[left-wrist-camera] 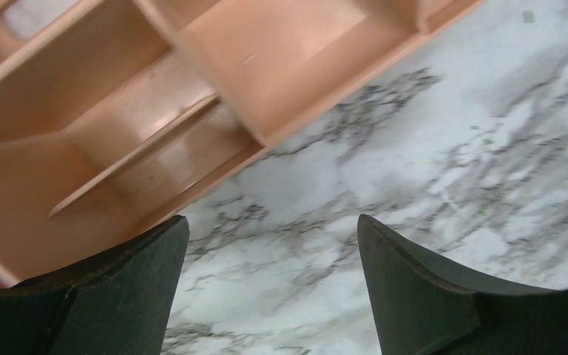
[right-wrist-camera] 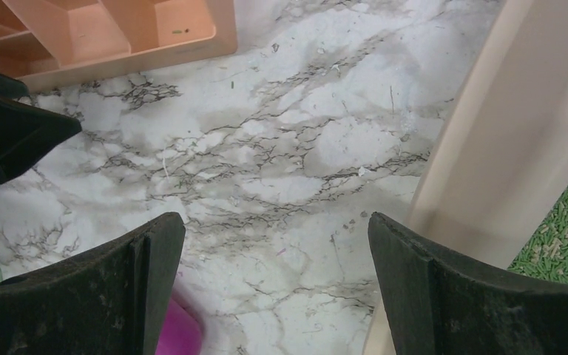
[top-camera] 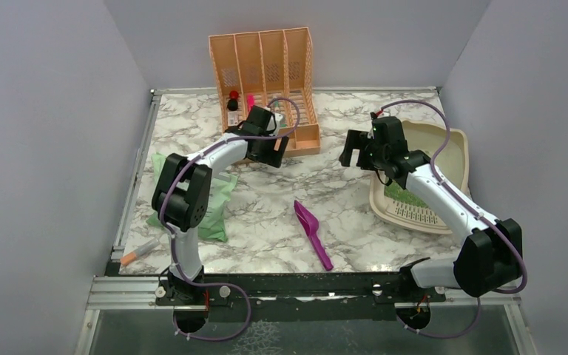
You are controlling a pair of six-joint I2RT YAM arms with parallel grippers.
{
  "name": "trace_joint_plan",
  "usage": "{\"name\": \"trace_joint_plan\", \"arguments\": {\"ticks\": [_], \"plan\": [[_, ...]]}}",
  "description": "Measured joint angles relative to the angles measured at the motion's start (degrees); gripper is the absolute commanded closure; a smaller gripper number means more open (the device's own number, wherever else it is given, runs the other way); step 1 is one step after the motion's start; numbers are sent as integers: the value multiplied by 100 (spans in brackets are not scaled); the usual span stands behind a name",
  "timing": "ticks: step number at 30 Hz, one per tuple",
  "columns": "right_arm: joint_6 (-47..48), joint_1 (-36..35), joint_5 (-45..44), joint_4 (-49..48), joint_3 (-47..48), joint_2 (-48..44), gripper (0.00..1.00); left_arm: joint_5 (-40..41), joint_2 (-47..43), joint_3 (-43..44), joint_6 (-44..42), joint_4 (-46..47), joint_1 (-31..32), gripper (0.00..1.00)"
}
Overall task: Fill the litter box with clean litter
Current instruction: Move the distractor to the center of the board.
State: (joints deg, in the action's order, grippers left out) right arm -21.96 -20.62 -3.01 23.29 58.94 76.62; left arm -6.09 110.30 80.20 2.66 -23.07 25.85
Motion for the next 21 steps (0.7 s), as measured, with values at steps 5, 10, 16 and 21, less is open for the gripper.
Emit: {"name": "trace_joint_plan", "arguments": {"ticks": [5, 10, 16, 21], "plan": [[44, 0, -76, 20, 2, 0, 0, 317, 42, -7, -177, -142, -365, 15], [52, 0, -72, 52, 2, -4, 0, 136, 37, 55, -271, -166, -501, 15], [262, 0, 452, 68, 2, -214, 0, -660, -485, -258, -149, -92, -442, 11], [356, 0, 1493, -9, -153, -603, 0, -1060, -1440, -516, 208, -4, -284, 4]]}}
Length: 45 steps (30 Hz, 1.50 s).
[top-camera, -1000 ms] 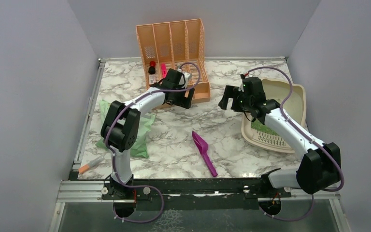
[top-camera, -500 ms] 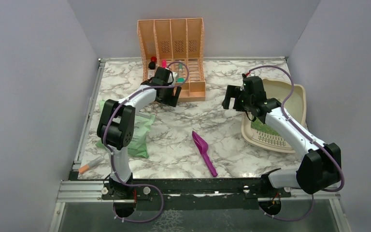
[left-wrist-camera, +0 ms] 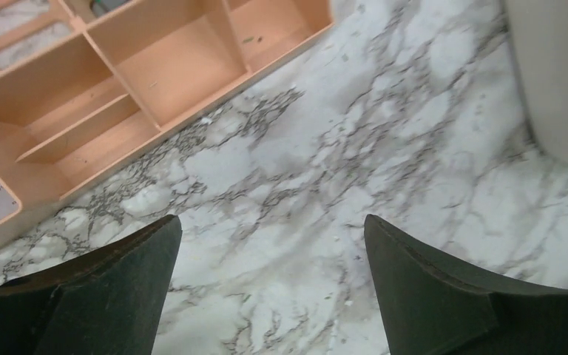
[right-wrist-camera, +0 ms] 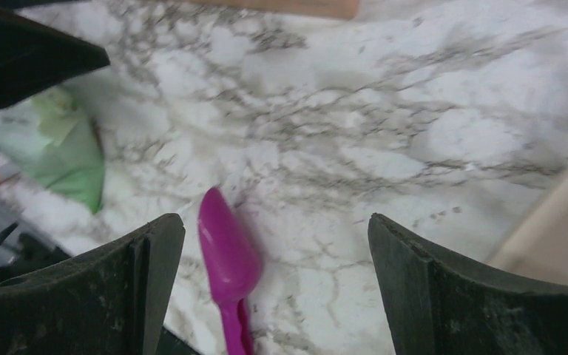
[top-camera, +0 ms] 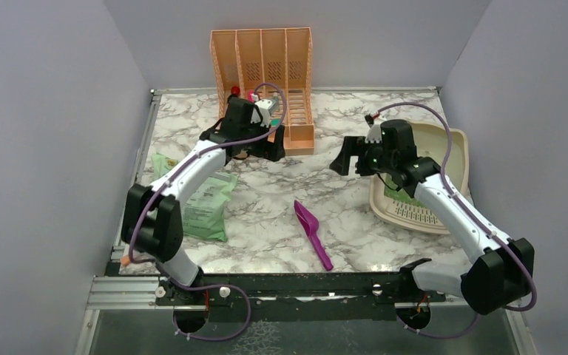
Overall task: Fill the litter box with clean litter
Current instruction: Move the distractor to the center of the board, then adjust the spatula at the center of the board.
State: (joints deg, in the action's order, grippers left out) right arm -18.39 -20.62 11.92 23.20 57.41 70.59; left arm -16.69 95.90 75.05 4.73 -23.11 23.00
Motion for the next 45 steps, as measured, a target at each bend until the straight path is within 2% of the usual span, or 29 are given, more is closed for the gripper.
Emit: {"name": "trace_joint_plan", "arguments": {"ticks": [6, 9, 13, 16, 20, 23, 26, 29, 36, 45], "plan": [[-216, -168, 1246, 339, -365, 0, 0, 15, -1283, -553, 608, 146, 70, 2], [-280, -496, 1530, 586, -713, 0, 0, 262, -1873, -946, 885, 138, 70, 2], [-326, -1088, 1504, 789, -1165, -48, 0, 994, -2728, -1495, 1099, -61, 63, 1], [-461, -1784, 1237, 885, -1403, -199, 2, 1558, -3283, -1589, 1255, -415, 57, 1], [-704, -2253, 848, 772, -1744, -269, 6, 2065, -4002, -1663, 1484, -662, 28, 1], [-815, -2509, 474, 658, -1759, 105, 9, 2308, -4310, -1672, 1633, -728, 22, 1], [-922, -3027, -35, 588, -1550, 796, 22, 2420, -4376, -1672, 1707, -833, 22, 1], [-1121, -3357, -614, 627, -1209, 1338, 23, 2514, -4293, -1672, 1735, -986, 20, 1], [-1989, -3257, -2592, 1056, -487, 1856, 18, 2645, -4190, -1668, 1687, -1235, 22, 1], [-2109, -2315, -3486, 1296, -374, 1888, 17, 3064, -3753, -1661, 1714, -1556, -79, 1]]}}
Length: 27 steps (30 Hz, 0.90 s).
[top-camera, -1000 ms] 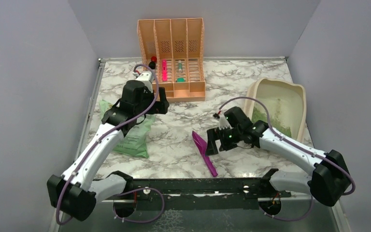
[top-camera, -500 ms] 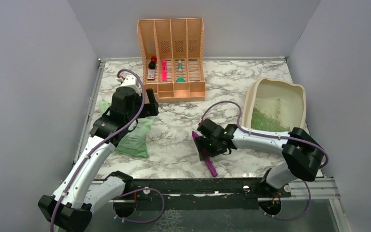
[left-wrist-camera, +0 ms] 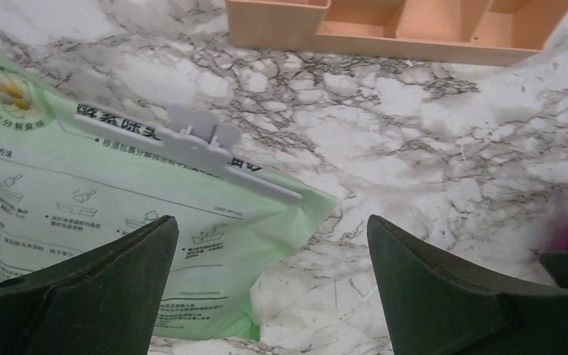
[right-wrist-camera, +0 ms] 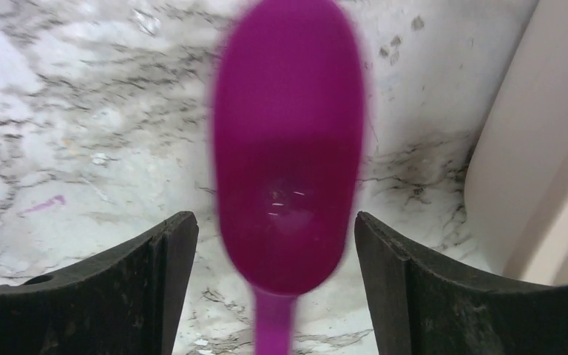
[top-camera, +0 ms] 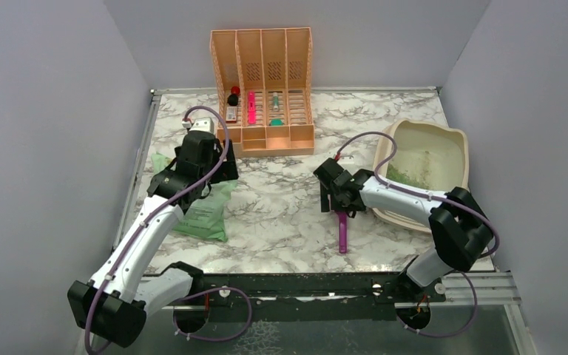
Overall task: Fill the litter box with clean litter
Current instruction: Adjust the spatula at the center of the board.
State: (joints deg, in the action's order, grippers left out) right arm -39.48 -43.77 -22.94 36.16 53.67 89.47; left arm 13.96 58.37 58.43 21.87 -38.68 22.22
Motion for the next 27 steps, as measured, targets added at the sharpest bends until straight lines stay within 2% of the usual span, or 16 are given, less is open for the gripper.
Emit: {"name": "trace_joint_plan", "arguments": {"ticks": [5, 8, 12, 15, 18, 20, 27], "plan": [[422, 7, -4, 109, 516, -22, 8, 109, 245, 4, 66, -90, -501, 1], [931, 9, 323, 0, 739, -258, 4, 96, 400, 52, 81, -111, -894, 2], [1773, 7, 1539, -774, 745, -844, 4, -4, 586, 229, 116, -140, -1344, 1], [2142, 7, 2699, -1786, 780, -927, 4, -66, 608, 291, 173, -142, -1620, 1], [2227, -7, 3582, -2573, 1117, -463, 4, -90, 608, 295, 240, -166, -1829, 1], [2251, -39, 4083, -3084, 1646, 173, 4, -92, 586, 295, 286, -225, -1943, 2], [2197, -197, 5088, -4256, 2828, 1845, 2, -188, -105, 295, 476, -417, -2011, 1]]}}
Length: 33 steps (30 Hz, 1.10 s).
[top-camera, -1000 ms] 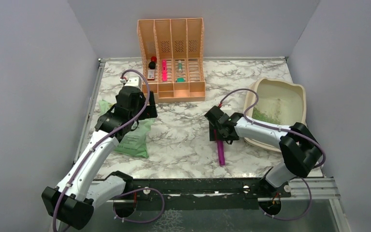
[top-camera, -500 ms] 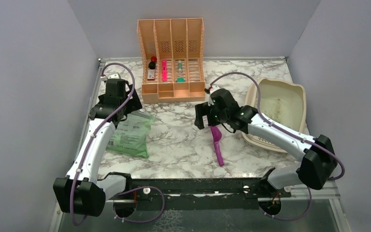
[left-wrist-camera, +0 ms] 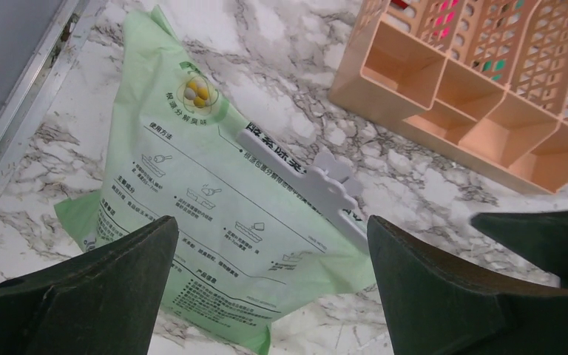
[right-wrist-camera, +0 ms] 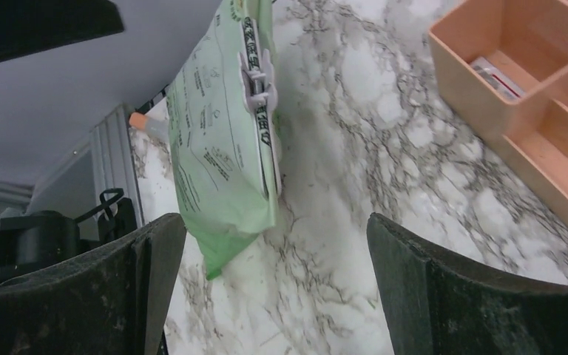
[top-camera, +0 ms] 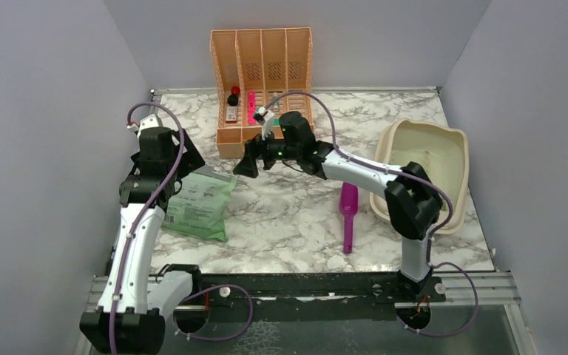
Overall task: Fill the litter box with clean litter
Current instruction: Adjust the spatula at the center of the board, then move the cat litter bag to the center of the board.
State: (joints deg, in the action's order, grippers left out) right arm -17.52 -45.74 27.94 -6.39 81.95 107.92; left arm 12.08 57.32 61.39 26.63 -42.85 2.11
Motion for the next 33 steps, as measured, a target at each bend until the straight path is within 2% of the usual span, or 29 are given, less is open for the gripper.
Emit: {"name": "trace_joint_plan", "arguments": {"ticks": [7, 10, 14, 16, 18, 21, 22, 27, 33], "plan": [[-107, -310, 852, -341, 949, 1303, 2, -164, -656, 0, 90, -24, -2, 2], [-103, -413, 1062, -348, 1292, 1755, 8, -232, -675, 0, 94, -37, -2, 2], [-55, -492, 1270, -306, 1731, 2245, 42, -264, -675, 0, 46, -125, -2, 1], [-35, -503, 1346, -302, 1808, 2345, 55, -264, -673, 0, 17, -153, -2, 2], [-7, -503, 1384, -286, 1814, 2369, 76, -264, -675, 2, -24, -190, -2, 1], [98, -503, 1394, -280, 1814, 2369, 95, -264, -673, 9, -92, -249, -2, 1], [109, -501, 1390, -258, 1812, 2369, 99, -264, -671, 13, -107, -260, -2, 1], [219, -494, 1259, -297, 1591, 2264, 99, -264, -614, 76, -186, -286, -2, 1], [588, -527, 754, -280, 743, 1552, 99, -284, -581, 92, -208, -297, -2, 1]]}}
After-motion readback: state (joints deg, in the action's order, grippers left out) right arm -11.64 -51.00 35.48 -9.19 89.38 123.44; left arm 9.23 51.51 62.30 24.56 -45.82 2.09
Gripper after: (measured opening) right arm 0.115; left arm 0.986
